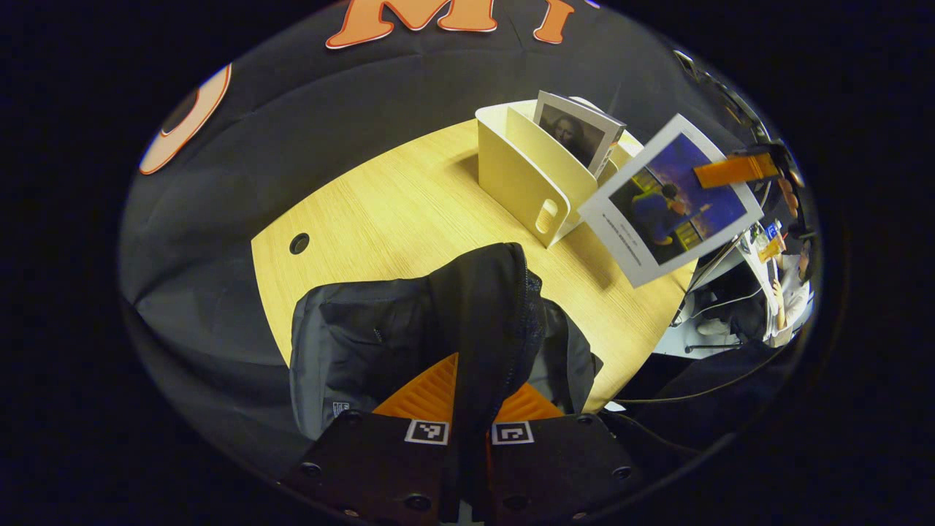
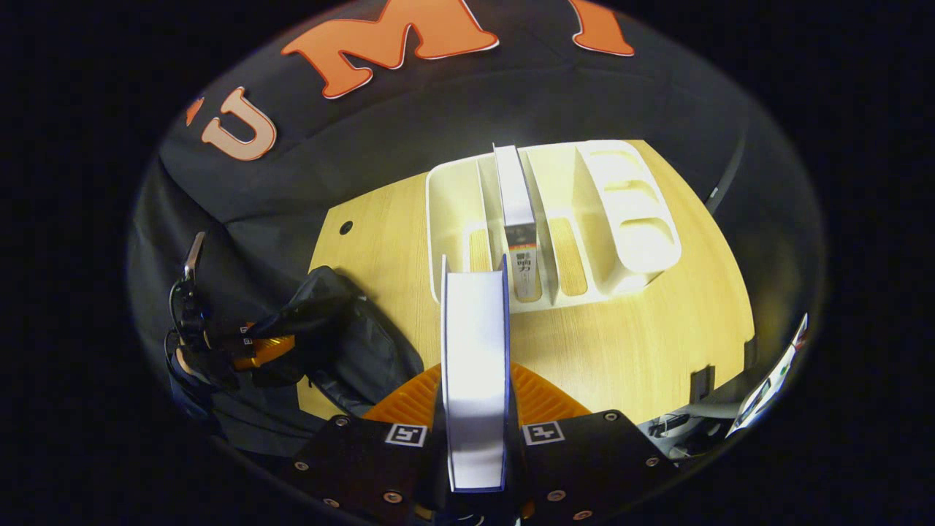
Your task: Open the schoolbag, grab two books from the bookshelf and put them into the schoolbag.
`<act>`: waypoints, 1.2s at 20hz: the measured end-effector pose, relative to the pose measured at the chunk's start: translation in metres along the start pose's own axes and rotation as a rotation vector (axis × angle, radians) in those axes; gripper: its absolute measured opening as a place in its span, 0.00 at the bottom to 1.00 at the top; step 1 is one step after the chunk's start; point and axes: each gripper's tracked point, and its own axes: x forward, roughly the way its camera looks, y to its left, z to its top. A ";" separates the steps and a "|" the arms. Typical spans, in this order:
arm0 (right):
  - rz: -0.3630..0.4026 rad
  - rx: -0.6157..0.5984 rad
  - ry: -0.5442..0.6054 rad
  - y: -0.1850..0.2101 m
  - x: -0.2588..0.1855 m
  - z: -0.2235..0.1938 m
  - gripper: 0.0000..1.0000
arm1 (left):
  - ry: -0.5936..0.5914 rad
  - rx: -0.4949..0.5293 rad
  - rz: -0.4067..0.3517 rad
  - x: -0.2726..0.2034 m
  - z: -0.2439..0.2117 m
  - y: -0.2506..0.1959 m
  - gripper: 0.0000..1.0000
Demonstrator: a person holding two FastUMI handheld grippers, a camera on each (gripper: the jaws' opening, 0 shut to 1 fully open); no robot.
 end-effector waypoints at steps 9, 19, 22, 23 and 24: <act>0.156 0.152 -0.056 0.012 -0.006 -0.023 0.32 | 0.000 -0.022 -0.021 0.001 0.009 -0.005 0.07; 0.387 0.267 -0.059 0.067 0.008 -0.037 0.31 | -0.033 -0.101 -0.059 0.004 0.018 -0.019 0.07; 0.435 0.300 -0.046 0.083 0.022 -0.044 0.32 | -0.042 -0.112 -0.062 0.005 0.020 -0.021 0.07; 0.453 0.309 -0.041 0.086 0.026 -0.047 0.31 | -0.041 -0.116 -0.065 0.005 0.021 -0.022 0.07; 0.465 0.322 -0.037 0.090 0.031 -0.050 0.31 | -0.045 -0.122 -0.064 0.003 0.022 -0.022 0.07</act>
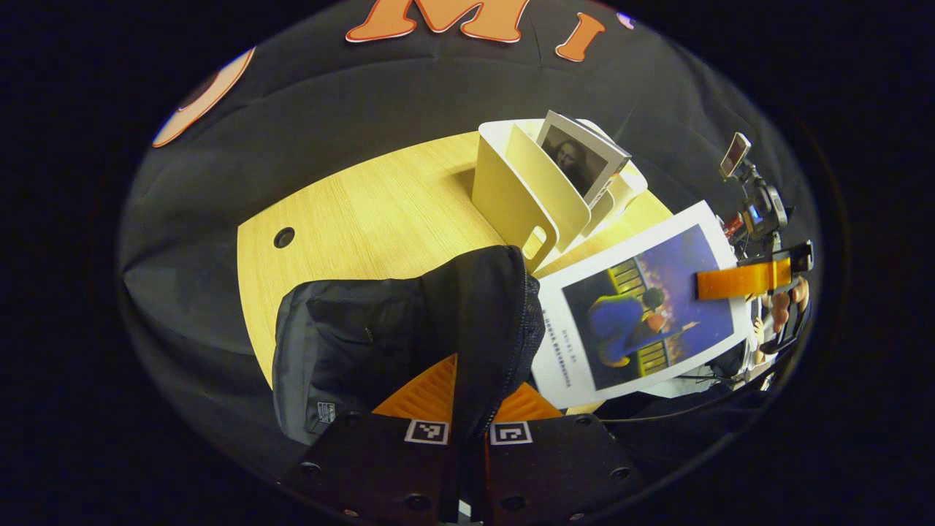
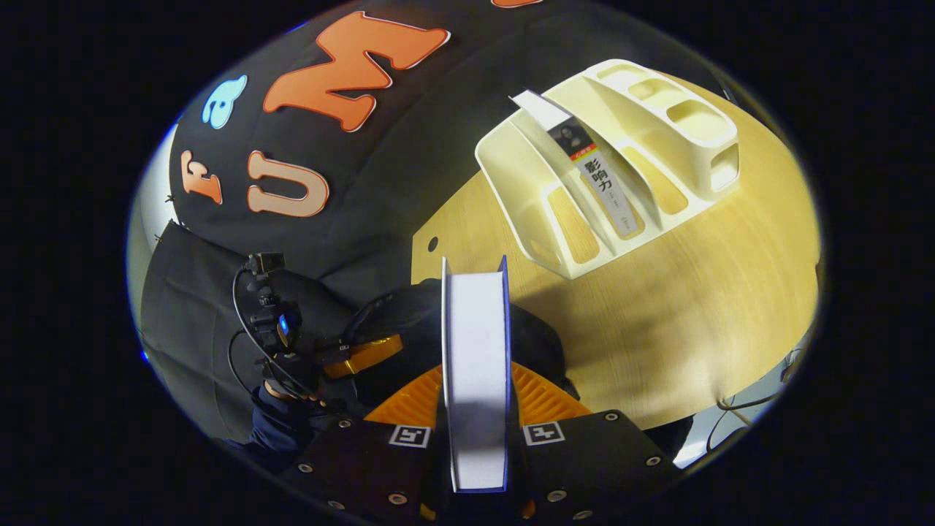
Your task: Open the schoolbag, grab two books from the bookshelf and put them into the schoolbag.
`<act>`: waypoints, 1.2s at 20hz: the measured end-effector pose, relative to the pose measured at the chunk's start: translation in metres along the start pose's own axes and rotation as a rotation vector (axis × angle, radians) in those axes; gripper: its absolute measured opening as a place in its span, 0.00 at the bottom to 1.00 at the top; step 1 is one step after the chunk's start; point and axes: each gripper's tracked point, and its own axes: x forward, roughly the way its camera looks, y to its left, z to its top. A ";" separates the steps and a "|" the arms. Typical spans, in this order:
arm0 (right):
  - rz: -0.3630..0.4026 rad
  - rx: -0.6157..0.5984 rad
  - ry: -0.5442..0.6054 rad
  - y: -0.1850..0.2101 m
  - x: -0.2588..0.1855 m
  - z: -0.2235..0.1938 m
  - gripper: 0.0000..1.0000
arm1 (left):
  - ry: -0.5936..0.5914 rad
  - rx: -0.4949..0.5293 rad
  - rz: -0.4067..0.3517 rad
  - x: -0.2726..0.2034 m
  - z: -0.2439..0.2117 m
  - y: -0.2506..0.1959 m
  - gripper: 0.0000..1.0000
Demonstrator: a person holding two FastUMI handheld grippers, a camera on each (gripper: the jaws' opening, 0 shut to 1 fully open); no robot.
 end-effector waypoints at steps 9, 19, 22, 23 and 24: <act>0.066 0.114 0.048 0.000 0.070 -0.021 0.31 | -0.008 -0.025 -0.005 0.001 0.009 -0.007 0.07; 0.135 0.189 0.019 0.013 0.124 -0.023 0.31 | -0.023 -0.025 -0.042 -0.008 0.023 -0.032 0.07; 0.131 0.186 0.004 0.016 0.139 -0.027 0.31 | -0.031 -0.034 -0.046 -0.008 0.023 -0.037 0.07; 0.133 0.190 0.002 0.017 0.145 -0.028 0.31 | -0.034 -0.038 -0.051 -0.008 0.024 -0.039 0.07; 0.134 0.197 0.000 0.019 0.151 -0.031 0.31 | -0.037 -0.041 -0.050 -0.008 0.024 -0.039 0.07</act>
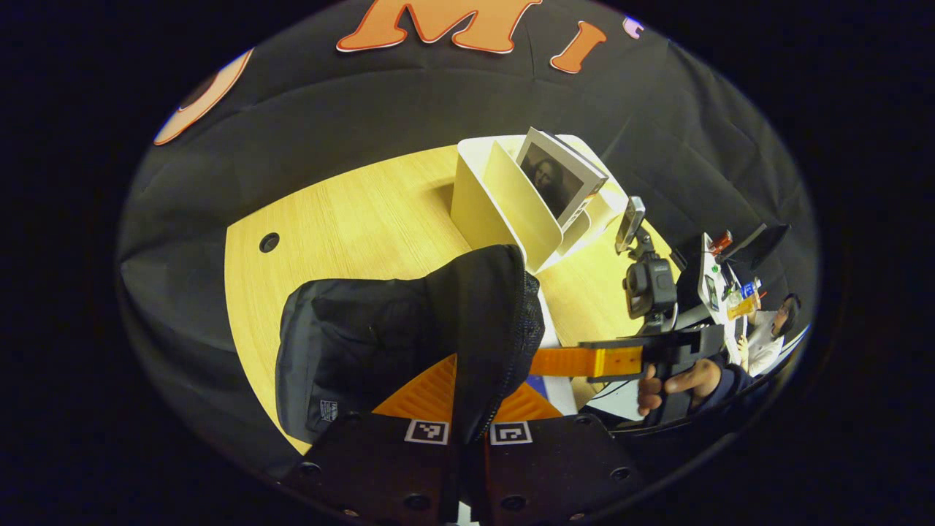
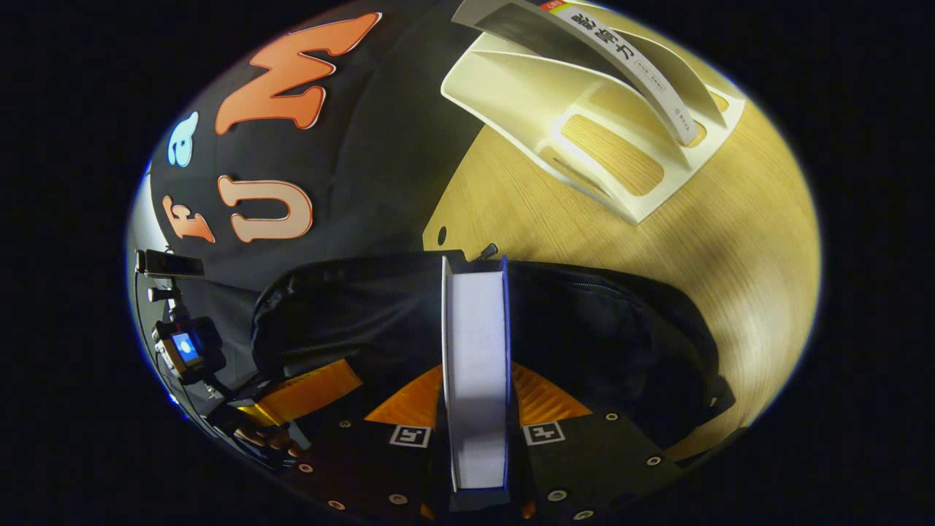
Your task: Open the schoolbag, grab two books from the bookshelf and put them into the schoolbag.
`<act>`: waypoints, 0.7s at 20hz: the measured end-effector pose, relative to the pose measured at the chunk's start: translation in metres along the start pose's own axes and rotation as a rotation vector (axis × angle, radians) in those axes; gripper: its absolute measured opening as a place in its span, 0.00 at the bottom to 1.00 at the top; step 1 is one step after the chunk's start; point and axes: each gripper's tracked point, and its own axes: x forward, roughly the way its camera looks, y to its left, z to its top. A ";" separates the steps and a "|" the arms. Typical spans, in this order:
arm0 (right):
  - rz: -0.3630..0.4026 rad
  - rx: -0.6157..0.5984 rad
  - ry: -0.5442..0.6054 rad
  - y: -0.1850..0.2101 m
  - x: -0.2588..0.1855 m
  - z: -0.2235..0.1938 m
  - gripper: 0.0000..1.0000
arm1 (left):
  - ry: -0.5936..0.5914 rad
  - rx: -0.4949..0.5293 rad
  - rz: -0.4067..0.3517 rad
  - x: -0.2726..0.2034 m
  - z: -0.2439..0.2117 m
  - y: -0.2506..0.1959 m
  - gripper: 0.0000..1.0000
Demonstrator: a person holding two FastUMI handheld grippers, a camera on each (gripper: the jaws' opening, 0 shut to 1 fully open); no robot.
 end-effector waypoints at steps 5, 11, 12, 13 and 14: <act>-0.007 -0.007 0.008 -0.004 0.022 -0.013 0.31 | -0.010 -0.022 -0.016 0.001 -0.002 -0.005 0.07; -0.091 -0.038 0.026 -0.015 0.022 -0.018 0.39 | -0.023 -0.022 0.001 0.000 -0.005 -0.001 0.06; -0.122 -0.078 0.034 -0.022 0.017 -0.020 0.44 | -0.023 -0.020 0.007 0.001 -0.007 -0.001 0.07; -0.151 -0.121 0.046 -0.029 0.011 -0.020 0.47 | -0.027 -0.021 0.012 0.002 -0.007 -0.002 0.06; -0.179 -0.162 0.059 -0.035 0.003 -0.021 0.54 | -0.026 -0.021 0.017 0.002 -0.008 -0.003 0.06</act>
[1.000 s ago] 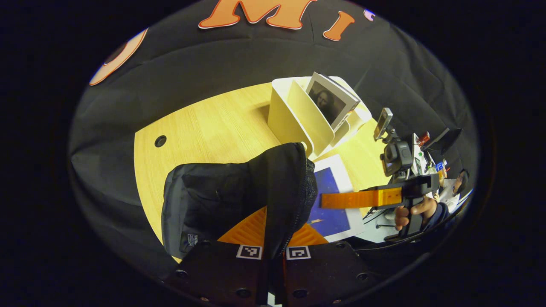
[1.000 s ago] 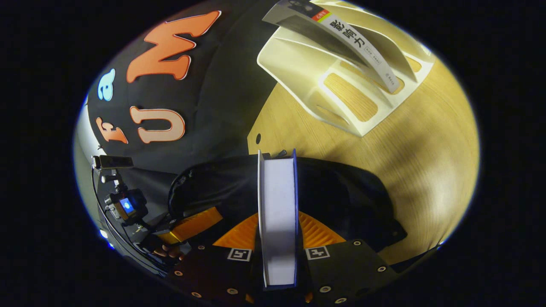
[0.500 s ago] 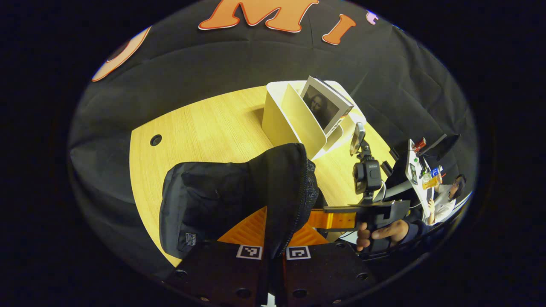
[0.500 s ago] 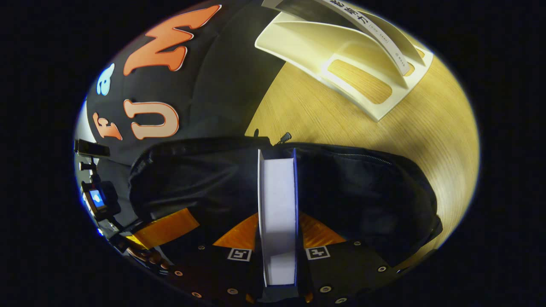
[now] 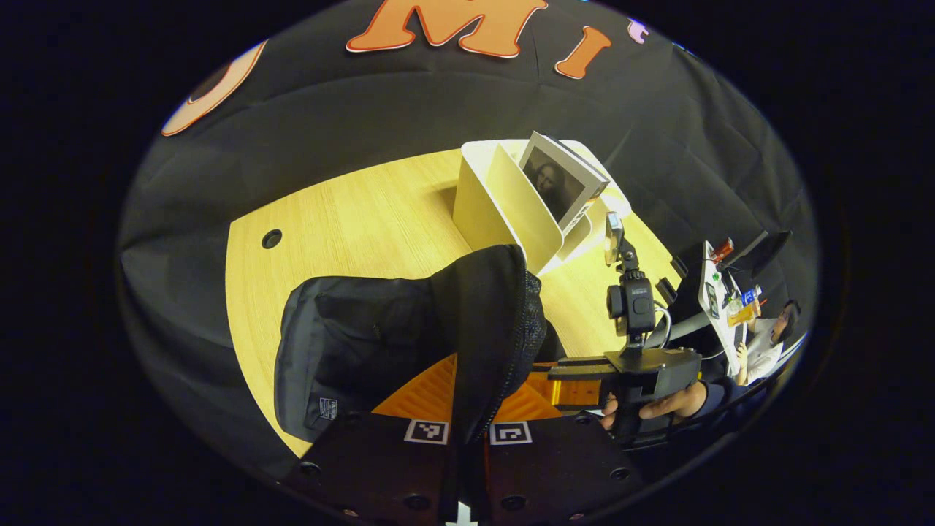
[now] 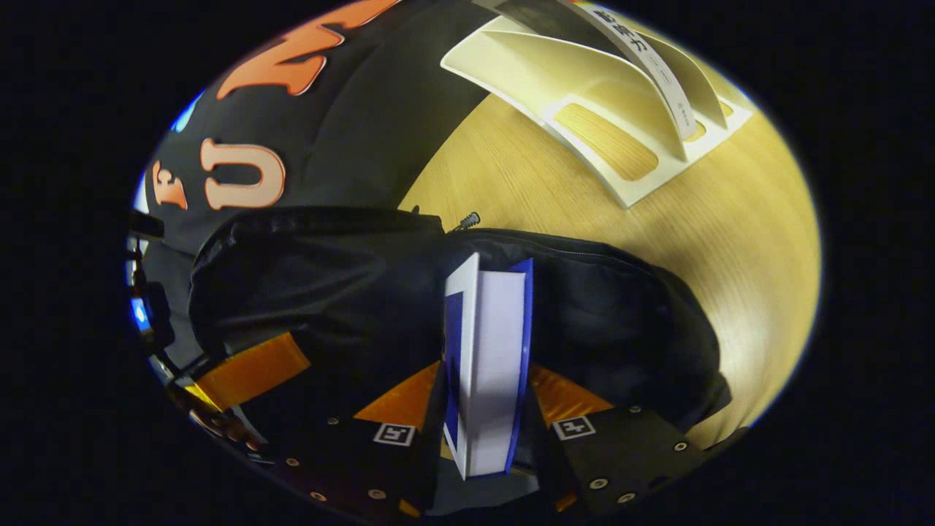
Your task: Open the schoolbag, grab two books from the bookshelf and put them into the schoolbag.
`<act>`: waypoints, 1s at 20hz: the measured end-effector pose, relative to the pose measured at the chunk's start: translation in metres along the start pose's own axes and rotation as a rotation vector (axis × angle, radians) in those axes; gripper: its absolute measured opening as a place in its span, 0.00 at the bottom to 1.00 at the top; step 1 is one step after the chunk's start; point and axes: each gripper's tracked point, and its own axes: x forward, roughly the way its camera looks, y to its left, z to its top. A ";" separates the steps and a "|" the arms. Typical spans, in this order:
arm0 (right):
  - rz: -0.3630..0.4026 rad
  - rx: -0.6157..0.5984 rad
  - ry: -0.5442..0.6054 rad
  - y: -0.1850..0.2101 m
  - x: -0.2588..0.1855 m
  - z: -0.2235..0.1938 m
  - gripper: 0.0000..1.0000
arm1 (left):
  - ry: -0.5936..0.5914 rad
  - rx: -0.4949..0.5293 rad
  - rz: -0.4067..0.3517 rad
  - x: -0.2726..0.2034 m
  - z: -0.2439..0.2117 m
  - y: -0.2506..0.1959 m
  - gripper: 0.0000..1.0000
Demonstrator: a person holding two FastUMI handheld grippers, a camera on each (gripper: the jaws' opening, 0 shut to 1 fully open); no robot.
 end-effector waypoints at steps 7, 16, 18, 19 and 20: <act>-0.101 -0.214 0.045 -0.038 -0.043 0.011 0.87 | 0.008 -0.039 0.050 0.010 -0.007 -0.006 0.06; -0.184 -0.407 0.075 -0.074 -0.115 0.071 0.98 | 0.011 -0.100 0.121 0.022 -0.011 -0.015 0.05; -0.205 -0.446 0.093 -0.080 -0.126 0.083 0.98 | 0.014 -0.114 0.128 0.025 -0.012 -0.014 0.05; -0.220 -0.462 0.101 -0.083 -0.133 0.089 0.98 | 0.015 -0.124 0.131 0.028 -0.013 -0.015 0.05; -0.231 -0.480 0.112 -0.085 -0.137 0.094 0.98 | 0.016 -0.130 0.133 0.029 -0.015 -0.017 0.05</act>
